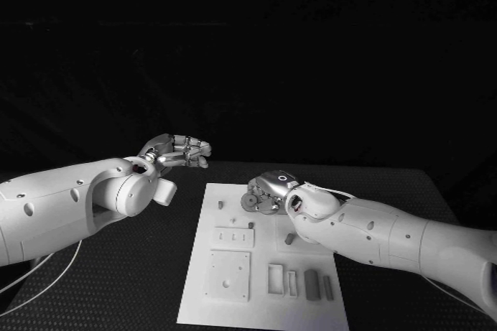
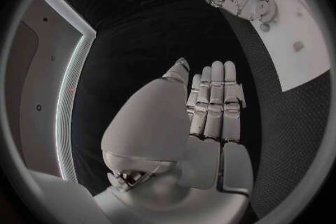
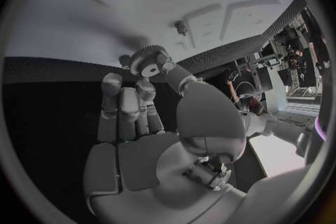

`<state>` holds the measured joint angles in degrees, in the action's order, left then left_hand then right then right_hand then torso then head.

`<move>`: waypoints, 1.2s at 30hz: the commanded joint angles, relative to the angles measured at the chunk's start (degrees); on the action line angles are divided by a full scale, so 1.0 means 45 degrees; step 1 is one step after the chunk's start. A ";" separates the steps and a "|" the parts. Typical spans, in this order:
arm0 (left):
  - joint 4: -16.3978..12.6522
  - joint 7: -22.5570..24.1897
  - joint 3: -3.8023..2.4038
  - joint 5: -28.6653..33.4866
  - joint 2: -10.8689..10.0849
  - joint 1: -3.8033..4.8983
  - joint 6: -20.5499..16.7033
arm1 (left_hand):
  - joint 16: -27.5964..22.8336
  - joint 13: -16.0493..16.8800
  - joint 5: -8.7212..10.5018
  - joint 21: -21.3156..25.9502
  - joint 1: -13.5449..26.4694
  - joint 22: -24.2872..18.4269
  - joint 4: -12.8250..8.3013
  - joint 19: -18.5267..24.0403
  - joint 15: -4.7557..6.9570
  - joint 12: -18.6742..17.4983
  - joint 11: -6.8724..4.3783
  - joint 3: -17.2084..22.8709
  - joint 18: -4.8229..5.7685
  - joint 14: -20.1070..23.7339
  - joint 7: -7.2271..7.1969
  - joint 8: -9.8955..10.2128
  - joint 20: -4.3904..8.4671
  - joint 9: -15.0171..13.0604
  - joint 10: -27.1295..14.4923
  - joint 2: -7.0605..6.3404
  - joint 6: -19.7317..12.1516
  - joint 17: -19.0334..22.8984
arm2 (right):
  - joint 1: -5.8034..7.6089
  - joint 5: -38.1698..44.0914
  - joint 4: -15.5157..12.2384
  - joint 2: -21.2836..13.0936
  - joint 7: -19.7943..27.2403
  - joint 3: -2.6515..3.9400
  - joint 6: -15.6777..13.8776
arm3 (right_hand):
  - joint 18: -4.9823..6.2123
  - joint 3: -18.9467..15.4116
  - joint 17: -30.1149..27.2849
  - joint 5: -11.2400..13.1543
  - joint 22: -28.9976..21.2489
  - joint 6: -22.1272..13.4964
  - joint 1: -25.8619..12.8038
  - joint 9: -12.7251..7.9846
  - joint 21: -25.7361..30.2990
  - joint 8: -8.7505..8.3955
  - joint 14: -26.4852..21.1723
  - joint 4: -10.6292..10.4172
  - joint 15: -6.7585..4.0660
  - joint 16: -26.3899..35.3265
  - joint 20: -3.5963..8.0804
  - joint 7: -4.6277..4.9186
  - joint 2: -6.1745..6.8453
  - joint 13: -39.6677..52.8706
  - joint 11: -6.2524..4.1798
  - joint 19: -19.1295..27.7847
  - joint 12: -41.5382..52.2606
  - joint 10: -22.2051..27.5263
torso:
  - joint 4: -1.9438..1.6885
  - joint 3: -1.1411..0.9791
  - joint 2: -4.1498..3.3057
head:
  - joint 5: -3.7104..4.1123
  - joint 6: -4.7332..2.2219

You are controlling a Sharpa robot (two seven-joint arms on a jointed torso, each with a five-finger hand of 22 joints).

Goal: Assemble the parts on the task board

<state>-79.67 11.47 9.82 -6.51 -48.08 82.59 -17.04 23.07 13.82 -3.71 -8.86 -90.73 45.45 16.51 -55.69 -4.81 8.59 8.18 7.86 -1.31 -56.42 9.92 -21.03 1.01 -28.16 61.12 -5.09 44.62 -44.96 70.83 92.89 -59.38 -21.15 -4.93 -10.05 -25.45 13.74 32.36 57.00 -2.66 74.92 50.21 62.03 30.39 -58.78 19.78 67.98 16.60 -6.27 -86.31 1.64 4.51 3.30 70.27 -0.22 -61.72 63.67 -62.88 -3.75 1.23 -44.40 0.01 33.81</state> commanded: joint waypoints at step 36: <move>0.0026 0.0147 -0.0016 -0.0050 0.0160 0.0030 0.0023 | -0.0073 0.0032 0.0074 0.0099 0.0049 0.0030 0.0005 -0.0113 -0.0001 -0.0075 0.0046 -0.0069 -0.0164 -0.0065 0.0037 0.0105 -0.0015 -0.0039 0.0018 -0.0092 -0.0009 -0.0036 | -0.0102 0.1040 0.1016 0.0897 -0.0579 -0.0024 0.0500 | 0.0279 0.0132 -0.0342 -0.0014 0.0176 0.1223 -0.0059 0.0135 -0.0024 -0.0195 -0.0210 -0.0015 0.0038 0.0123 0.0038 0.0379 0.0378 -0.0152 0.0022 0.0038 0.0041 0.0024 | -0.0001 0.0004 0.0007 | 0.0019 0.0047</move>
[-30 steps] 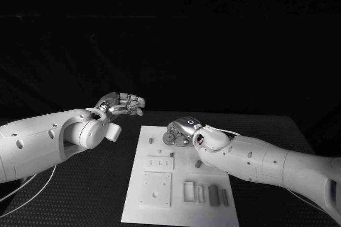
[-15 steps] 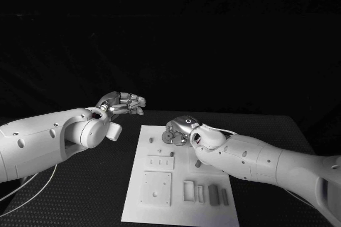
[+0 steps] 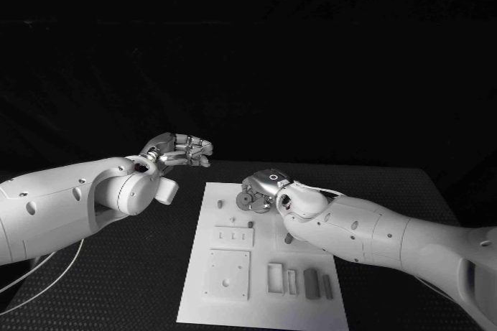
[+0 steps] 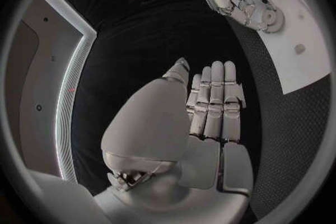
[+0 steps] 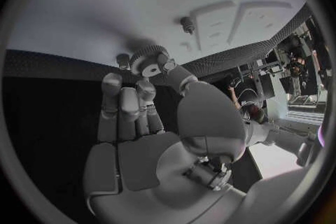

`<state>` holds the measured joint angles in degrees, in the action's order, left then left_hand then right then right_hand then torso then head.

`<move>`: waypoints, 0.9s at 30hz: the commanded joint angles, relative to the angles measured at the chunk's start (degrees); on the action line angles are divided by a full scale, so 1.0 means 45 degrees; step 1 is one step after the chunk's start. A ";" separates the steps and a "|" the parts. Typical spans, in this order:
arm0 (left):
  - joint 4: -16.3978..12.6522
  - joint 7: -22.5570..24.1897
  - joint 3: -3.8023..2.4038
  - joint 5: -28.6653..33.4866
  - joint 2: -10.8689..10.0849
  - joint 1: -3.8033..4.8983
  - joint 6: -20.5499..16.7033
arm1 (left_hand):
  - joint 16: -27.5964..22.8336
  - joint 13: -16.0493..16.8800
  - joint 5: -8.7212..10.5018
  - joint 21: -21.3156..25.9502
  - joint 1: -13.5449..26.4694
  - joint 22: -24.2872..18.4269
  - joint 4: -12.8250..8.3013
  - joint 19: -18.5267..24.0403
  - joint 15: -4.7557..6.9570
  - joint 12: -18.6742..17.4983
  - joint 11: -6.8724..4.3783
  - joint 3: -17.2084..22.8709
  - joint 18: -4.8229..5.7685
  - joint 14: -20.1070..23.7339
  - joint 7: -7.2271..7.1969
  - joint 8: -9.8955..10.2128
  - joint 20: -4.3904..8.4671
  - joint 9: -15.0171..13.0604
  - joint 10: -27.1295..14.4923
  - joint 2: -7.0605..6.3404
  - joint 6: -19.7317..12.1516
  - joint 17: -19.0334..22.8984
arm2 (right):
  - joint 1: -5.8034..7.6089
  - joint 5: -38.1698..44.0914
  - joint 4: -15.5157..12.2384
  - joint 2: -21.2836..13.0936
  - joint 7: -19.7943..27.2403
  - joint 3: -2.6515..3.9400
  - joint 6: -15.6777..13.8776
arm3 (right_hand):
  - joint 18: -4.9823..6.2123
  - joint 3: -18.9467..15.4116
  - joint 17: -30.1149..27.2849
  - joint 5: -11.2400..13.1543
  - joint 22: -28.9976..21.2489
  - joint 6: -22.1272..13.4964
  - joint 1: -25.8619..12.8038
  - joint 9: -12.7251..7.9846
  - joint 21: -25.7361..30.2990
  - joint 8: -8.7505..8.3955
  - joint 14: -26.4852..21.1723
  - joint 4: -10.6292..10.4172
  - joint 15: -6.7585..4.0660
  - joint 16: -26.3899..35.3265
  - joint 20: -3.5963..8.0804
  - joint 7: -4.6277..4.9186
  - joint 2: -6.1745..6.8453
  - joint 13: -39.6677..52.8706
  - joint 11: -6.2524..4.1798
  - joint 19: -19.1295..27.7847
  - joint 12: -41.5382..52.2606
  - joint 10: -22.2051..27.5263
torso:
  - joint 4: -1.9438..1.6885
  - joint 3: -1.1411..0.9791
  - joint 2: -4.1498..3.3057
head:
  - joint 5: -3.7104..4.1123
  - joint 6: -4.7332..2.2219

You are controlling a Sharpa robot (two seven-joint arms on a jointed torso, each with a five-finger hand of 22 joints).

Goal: Assemble the parts on the task board

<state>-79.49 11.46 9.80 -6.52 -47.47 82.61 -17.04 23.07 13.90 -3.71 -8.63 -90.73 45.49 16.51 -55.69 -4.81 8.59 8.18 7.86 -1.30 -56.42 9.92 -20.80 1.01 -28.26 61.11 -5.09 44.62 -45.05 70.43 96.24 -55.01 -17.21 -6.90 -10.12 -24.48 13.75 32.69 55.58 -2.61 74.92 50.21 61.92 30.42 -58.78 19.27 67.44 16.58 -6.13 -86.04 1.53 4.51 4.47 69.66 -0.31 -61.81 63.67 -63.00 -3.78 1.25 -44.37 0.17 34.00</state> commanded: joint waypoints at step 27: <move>-0.0011 0.0139 -0.0014 -0.0048 0.0018 0.0031 0.0008 | -0.0087 0.0024 0.0075 0.0063 0.0059 0.0031 0.0008 -0.0119 -0.0001 -0.0088 0.0047 -0.0073 -0.0166 -0.0070 0.0041 0.0067 -0.0015 -0.0030 0.0020 -0.0094 -0.0009 -0.0030 | -0.0090 -0.0071 0.0230 0.0067 -0.0154 -0.0067 0.0599 | 0.0278 0.0106 -0.0369 -0.0024 0.0166 -0.0434 -0.0101 -0.0254 0.0156 -0.1102 -0.0645 -0.0051 0.0525 0.0185 -0.0157 0.0951 0.0768 -0.0349 0.0588 0.0373 0.0031 0.0690 | 0.0021 -0.0006 0.0001 | -0.0030 0.0022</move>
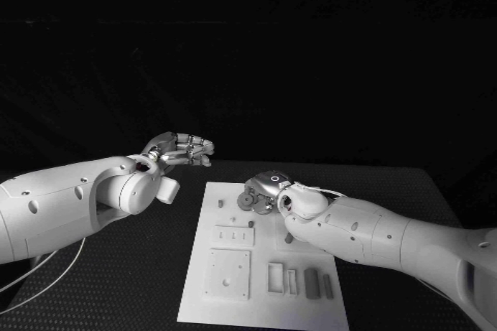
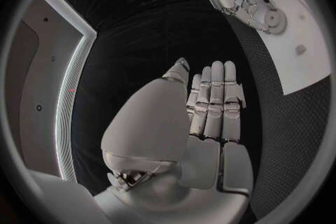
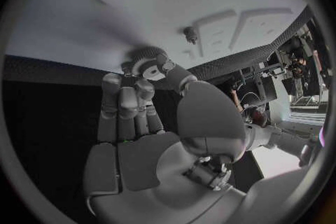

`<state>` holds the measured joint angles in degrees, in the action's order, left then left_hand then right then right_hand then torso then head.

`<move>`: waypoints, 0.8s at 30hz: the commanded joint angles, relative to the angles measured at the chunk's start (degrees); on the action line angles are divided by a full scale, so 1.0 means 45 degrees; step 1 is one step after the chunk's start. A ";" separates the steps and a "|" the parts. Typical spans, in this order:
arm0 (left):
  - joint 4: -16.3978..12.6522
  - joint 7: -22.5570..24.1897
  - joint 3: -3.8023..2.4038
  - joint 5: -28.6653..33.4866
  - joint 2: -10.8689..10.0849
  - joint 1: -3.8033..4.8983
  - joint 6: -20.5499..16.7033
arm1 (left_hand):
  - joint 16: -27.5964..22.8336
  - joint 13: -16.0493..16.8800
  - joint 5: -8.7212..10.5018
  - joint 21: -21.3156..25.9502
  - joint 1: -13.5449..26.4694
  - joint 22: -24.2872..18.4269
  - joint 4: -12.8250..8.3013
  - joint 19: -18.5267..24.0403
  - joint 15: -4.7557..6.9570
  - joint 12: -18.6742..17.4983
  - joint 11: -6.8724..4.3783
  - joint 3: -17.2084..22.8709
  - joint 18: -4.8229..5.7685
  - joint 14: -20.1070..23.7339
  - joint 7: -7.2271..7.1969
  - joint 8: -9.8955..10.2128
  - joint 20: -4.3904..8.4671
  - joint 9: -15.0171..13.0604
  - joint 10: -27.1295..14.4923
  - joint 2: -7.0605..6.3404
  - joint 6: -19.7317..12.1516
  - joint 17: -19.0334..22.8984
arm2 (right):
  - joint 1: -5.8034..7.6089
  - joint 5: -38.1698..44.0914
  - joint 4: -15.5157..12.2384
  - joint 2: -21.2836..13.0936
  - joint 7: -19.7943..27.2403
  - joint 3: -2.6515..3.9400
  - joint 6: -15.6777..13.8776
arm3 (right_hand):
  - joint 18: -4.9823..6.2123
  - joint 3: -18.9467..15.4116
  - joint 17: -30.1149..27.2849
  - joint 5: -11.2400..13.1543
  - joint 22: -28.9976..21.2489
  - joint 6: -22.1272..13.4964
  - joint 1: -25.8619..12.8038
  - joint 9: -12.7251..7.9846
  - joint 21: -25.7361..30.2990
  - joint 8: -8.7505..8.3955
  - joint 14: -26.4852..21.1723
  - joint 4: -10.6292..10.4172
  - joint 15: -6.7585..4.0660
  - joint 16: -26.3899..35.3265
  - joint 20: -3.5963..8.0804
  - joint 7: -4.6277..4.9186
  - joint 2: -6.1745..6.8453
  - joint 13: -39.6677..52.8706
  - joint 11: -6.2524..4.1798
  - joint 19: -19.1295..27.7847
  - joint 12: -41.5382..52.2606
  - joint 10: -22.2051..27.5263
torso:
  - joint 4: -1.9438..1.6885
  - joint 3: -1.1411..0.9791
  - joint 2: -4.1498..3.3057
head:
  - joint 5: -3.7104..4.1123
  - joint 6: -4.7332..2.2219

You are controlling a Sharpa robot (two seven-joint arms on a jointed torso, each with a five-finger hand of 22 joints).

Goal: Assemble the parts on the task board

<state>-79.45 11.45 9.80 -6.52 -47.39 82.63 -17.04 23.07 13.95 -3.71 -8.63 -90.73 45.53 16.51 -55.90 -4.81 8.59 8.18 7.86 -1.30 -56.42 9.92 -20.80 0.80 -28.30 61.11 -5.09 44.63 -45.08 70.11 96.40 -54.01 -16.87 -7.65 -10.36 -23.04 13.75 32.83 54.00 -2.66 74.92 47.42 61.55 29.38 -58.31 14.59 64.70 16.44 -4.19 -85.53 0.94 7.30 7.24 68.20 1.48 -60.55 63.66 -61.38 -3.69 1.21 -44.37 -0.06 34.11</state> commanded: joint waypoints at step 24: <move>-0.0023 0.0139 -0.0012 -0.0048 -0.0028 0.0029 -0.0017 | -0.0101 0.0019 0.0075 0.0077 0.0074 0.0031 0.0010 -0.0078 -0.0001 -0.0103 0.0049 -0.0077 -0.0167 -0.0075 0.0049 0.0081 0.0032 -0.0030 0.0019 -0.0101 -0.0014 -0.0034 | -0.0016 -0.1290 0.0035 -0.0202 0.0188 -0.0012 0.0858 | 0.0278 0.2122 -0.0041 -0.0010 0.0224 -0.0644 0.0284 -0.0063 0.0077 -0.0344 -0.0316 -0.0158 0.0065 -0.0044 -0.0233 0.0282 -0.0866 -0.0233 0.0164 0.0329 0.0252 0.0658 | 0.0011 -0.0002 -0.0001 | 0.0029 0.0005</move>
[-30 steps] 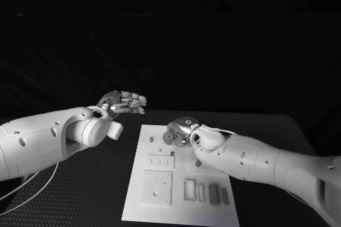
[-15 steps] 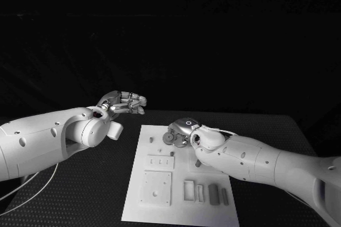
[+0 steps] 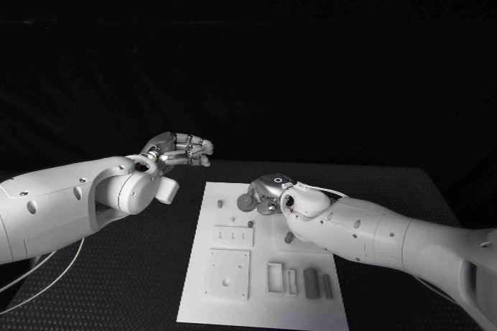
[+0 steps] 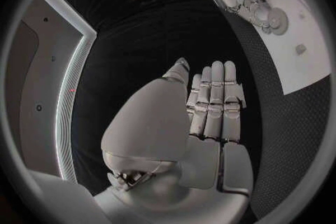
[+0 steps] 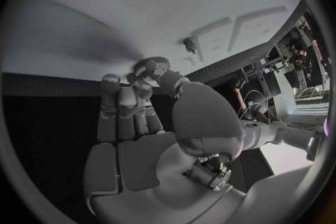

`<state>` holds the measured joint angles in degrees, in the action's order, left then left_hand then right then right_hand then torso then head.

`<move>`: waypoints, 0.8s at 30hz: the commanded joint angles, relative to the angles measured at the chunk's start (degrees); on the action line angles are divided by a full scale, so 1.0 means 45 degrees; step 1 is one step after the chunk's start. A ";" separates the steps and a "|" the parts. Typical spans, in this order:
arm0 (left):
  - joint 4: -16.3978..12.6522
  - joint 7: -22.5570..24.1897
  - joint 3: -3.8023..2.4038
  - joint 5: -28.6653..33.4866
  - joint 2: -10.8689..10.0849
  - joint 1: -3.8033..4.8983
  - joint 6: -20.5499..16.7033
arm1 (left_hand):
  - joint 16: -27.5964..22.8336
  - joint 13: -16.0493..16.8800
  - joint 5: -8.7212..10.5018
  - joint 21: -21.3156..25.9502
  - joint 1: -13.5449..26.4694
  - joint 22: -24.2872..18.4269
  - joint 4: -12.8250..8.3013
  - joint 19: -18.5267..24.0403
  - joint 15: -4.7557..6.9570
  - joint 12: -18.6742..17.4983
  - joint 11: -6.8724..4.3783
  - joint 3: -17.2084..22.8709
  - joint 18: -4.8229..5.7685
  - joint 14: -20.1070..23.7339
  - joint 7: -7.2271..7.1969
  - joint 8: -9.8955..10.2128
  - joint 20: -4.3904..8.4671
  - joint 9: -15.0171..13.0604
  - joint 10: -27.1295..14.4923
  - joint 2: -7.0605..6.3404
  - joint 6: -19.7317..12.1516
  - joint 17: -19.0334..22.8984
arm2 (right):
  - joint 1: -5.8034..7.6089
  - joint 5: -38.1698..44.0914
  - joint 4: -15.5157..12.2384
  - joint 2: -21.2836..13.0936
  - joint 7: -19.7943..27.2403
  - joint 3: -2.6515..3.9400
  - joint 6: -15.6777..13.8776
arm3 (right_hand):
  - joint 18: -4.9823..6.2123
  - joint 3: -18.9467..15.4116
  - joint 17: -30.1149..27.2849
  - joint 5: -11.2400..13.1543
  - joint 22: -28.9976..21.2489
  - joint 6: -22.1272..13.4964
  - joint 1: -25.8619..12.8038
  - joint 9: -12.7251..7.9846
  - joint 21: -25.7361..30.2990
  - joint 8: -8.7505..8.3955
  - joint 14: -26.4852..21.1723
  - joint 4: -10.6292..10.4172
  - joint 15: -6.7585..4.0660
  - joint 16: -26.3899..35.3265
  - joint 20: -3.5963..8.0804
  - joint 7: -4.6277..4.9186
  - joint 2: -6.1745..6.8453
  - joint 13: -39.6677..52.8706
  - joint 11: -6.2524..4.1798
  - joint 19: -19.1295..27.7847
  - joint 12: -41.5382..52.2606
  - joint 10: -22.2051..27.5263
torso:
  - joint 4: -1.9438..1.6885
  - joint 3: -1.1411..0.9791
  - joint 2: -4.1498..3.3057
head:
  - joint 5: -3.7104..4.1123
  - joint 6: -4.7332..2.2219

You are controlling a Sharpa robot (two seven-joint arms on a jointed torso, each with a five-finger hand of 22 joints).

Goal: Assemble the parts on the task board

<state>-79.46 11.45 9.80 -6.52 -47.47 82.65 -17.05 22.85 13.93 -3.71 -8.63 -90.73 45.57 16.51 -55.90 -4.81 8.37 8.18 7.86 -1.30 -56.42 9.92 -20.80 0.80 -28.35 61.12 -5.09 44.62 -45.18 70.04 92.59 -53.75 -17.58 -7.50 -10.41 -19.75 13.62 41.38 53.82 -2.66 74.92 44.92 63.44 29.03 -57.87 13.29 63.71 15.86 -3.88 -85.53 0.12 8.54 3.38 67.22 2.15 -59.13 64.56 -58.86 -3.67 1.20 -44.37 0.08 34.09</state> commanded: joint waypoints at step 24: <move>0.0283 0.0236 -0.0013 -0.0151 -0.0139 0.0025 0.0212 | -0.0096 0.0054 0.0074 0.0118 0.0018 0.0035 -0.0008 -0.0066 -0.0006 -0.0047 0.0025 -0.0060 -0.0164 -0.0055 0.0045 0.0085 0.0028 -0.0049 0.0083 -0.0105 0.0019 -0.0030 | 0.0562 -0.5538 -0.1656 -0.1998 0.3105 0.0396 -0.2532 | 0.0308 0.0446 -0.0098 -0.0007 0.0229 0.0348 -0.1043 0.0272 -0.0360 0.0357 0.0083 0.0110 0.0133 -0.0223 0.0063 0.0183 0.0707 -0.0228 0.0168 -0.0238 0.0391 -0.0019 | 0.0109 -0.0028 0.0044 | 0.0063 -0.0206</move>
<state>-78.39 11.52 9.81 -6.60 -48.12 82.66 -17.00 22.61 14.14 -3.71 -8.42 -90.50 45.68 16.51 -55.90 -4.81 8.37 8.18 7.86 -1.30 -56.42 9.92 -20.59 0.81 -28.50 61.11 -5.32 44.62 -45.22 72.24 78.64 -60.64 -25.97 -0.13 -8.78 -28.39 13.61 43.73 53.45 -2.66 74.92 44.89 59.00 30.19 -59.23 14.66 63.87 16.34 -3.57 -86.43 0.43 8.22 6.46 66.28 2.63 -59.88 66.06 -58.95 -3.31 1.08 -44.26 0.20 33.40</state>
